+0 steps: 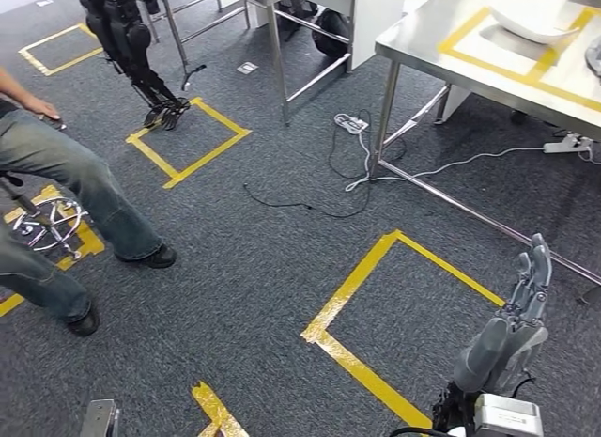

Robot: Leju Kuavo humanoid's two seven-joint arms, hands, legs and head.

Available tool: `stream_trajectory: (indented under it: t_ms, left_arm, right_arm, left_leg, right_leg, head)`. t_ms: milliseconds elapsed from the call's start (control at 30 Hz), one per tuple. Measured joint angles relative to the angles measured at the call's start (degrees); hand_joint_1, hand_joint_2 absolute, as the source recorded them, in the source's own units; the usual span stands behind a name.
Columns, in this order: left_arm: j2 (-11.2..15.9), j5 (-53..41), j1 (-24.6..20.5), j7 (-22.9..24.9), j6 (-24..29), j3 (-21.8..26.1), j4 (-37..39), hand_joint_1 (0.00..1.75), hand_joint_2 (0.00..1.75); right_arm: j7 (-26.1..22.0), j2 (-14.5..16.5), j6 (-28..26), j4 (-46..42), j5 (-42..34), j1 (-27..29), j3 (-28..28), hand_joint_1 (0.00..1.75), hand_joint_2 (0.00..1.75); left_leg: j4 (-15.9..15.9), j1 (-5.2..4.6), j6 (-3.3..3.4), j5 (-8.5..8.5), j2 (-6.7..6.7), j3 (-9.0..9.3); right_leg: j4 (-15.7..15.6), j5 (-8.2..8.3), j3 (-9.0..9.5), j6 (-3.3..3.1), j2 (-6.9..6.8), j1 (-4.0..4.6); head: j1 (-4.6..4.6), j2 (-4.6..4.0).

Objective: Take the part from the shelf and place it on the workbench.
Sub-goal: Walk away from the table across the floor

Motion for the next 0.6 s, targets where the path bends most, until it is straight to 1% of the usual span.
stream_trajectory:
  t_ms: [33,67,100,133,167,200,233,267,300,333,367,400,433,467,500,533,567,600]
  left_arm:
    - [0.01,-0.01,0.00,0.00,0.00,0.00,0.00,0.00,0.00]
    - [0.01,-0.01,0.06,0.00,0.00,0.01,0.00,0.00,0.00]
    - [0.02,-0.01,0.12,0.00,0.00,0.02,0.00,0.00,0.00]
    - [0.06,-0.01,0.16,0.00,0.00,0.03,0.00,0.00,0.00]
    - [0.09,-0.01,0.15,0.00,0.00,0.05,0.00,0.00,0.00]
    - [0.11,-0.01,0.06,-0.01,0.00,0.06,0.00,0.00,0.00]
    - [0.13,-0.01,-0.02,-0.02,0.00,0.07,0.00,0.00,0.00]
    - [0.13,-0.01,-0.04,-0.03,0.00,0.07,0.00,0.00,0.00]
    - [0.14,-0.01,0.01,-0.04,0.00,0.07,0.00,0.00,0.00]
    - [0.16,-0.01,0.12,-0.04,0.00,0.08,0.00,0.00,0.00]
    - [0.16,-0.01,0.23,-0.04,0.01,0.09,0.00,0.00,0.00]
    - [0.15,-0.01,0.26,-0.04,0.01,0.11,0.00,0.00,0.00]
    - [0.15,-0.01,0.20,-0.04,0.02,0.13,0.00,0.00,0.00]
    - [0.13,-0.01,0.11,-0.04,0.02,0.13,0.00,0.00,0.00]
    - [0.14,-0.01,0.04,-0.04,0.02,0.14,0.00,0.00,0.00]
    - [0.15,-0.01,0.03,-0.04,0.02,0.15,0.00,0.00,0.00]
    - [0.16,-0.01,0.08,-0.04,0.02,0.16,0.00,0.00,0.00]
    - [0.16,0.00,0.15,-0.04,0.02,0.19,0.00,0.00,0.00]
  right_arm:
    - [0.02,-0.01,0.01,0.00,-0.01,0.02,-0.01,0.00,0.00]
    - [0.03,-0.01,0.01,0.00,0.00,0.01,-0.02,0.00,0.00]
    - [0.04,-0.02,0.02,0.00,0.00,0.00,-0.02,0.00,0.00]
    - [0.05,-0.02,0.02,0.00,0.00,-0.03,-0.02,0.00,0.00]
    - [0.06,-0.02,0.02,0.00,0.00,-0.07,-0.02,0.00,0.00]
    - [0.06,-0.02,0.02,0.00,0.01,-0.11,-0.02,0.00,0.00]
    - [0.06,-0.02,0.02,0.00,0.01,-0.14,-0.02,0.00,0.00]
    - [0.06,-0.02,0.03,0.00,0.01,-0.18,-0.01,0.00,0.00]
    - [0.06,-0.02,0.04,0.00,0.02,-0.21,0.01,0.00,0.00]
    - [0.07,-0.02,0.05,0.00,0.02,-0.26,0.02,0.00,0.00]
    - [0.08,-0.03,0.07,-0.01,0.02,-0.32,0.04,0.00,0.00]
    - [0.08,-0.03,0.06,-0.01,0.02,-0.37,0.05,0.00,0.00]
    - [0.09,-0.04,0.06,-0.01,0.02,-0.37,0.05,0.00,0.00]
    - [0.10,-0.04,0.05,-0.01,0.02,-0.30,0.05,0.00,0.00]
    - [0.10,-0.07,0.04,0.00,0.02,-0.20,0.05,0.00,0.00]
    - [0.12,-0.09,0.04,0.02,0.01,-0.09,0.05,0.00,0.00]
    - [0.13,-0.13,0.04,0.04,0.01,-0.03,0.05,0.00,0.00]
    - [0.13,-0.16,0.03,0.05,0.01,-0.01,0.05,0.00,0.00]
  left_leg:
    - [2.97,0.15,-0.17,-1.07,0.32,-1.07]
    - [3.96,0.29,-0.27,-1.08,0.48,-1.16]
    - [2.70,0.41,-0.32,-0.08,0.65,-0.14]
    - [-0.60,0.48,-0.29,1.63,1.05,1.88]
    - [-4.89,0.42,-0.24,3.12,2.30,4.33]
    - [-8.65,0.22,-0.03,4.18,3.54,6.33]
    - [-11.20,-0.01,0.24,4.70,4.57,7.56]
    - [-12.40,-0.28,0.54,4.69,5.20,7.96]
    - [-12.55,-0.48,0.94,4.76,4.83,7.74]
    - [-12.67,-0.46,1.36,4.94,4.26,7.57]
    - [-12.85,-0.42,1.79,5.15,3.71,7.49]
    - [-13.05,-0.36,2.23,5.40,3.16,7.41]
    - [-13.21,-0.30,2.63,5.66,2.61,7.37]
    - [-13.22,-0.40,2.92,5.82,2.04,7.19]
    - [-13.20,-0.57,3.16,5.96,1.35,7.00]
    - [-13.19,-0.78,3.35,6.08,0.62,6.84]
    - [-13.18,-0.99,3.48,6.17,-0.16,6.74]
    - [-13.16,-1.16,3.56,6.24,-0.96,6.71]
  right_leg:
    - [0.01,0.00,-0.06,0.00,-0.88,0.03]
    - [0.01,0.01,-0.09,0.01,-1.71,0.03]
    - [0.01,0.01,-0.08,0.03,-2.49,0.02]
    - [0.01,0.00,-0.02,0.08,-3.22,0.00]
    - [0.01,-0.02,0.07,0.23,-3.88,0.05]
    - [0.07,-0.08,0.10,0.48,-4.47,0.20]
    - [0.07,-0.10,0.11,0.80,-5.01,0.36]
    - [0.02,-0.07,0.11,1.17,-5.53,0.53]
    - [-0.08,-0.01,0.14,1.53,-6.05,0.61]
    - [-0.20,-0.02,0.17,1.92,-6.29,0.51]
    - [0.01,-0.39,0.02,2.26,-5.57,0.38]
    - [1.10,-1.35,-0.49,2.47,-4.17,0.27]
    - [3.40,-2.93,-1.56,2.57,-2.41,0.21]
    - [6.87,-4.86,-3.17,2.52,-0.73,0.23]
    - [11.08,-6.75,-5.12,2.40,0.15,0.31]
    - [14.56,-7.86,-6.84,2.27,0.48,0.42]
    - [16.33,-7.91,-7.81,2.07,0.62,0.55]
    - [15.94,-6.86,-7.75,1.78,0.75,0.73]
  head:
    - [0.00,0.00]
    - [-0.01,0.00]
    - [-0.01,0.00]
    - [-0.01,0.00]
    - [-0.01,0.00]
    - [-0.03,0.00]
    - [-0.02,0.00]
    - [-0.02,0.00]
    - [-0.02,0.00]
    - [0.02,0.00]
    - [0.06,0.00]
    - [0.15,0.01]
    - [0.28,0.01]
    - [0.41,0.01]
    - [0.47,0.01]
    - [0.50,0.00]
    - [0.50,0.00]
    - [0.50,0.00]
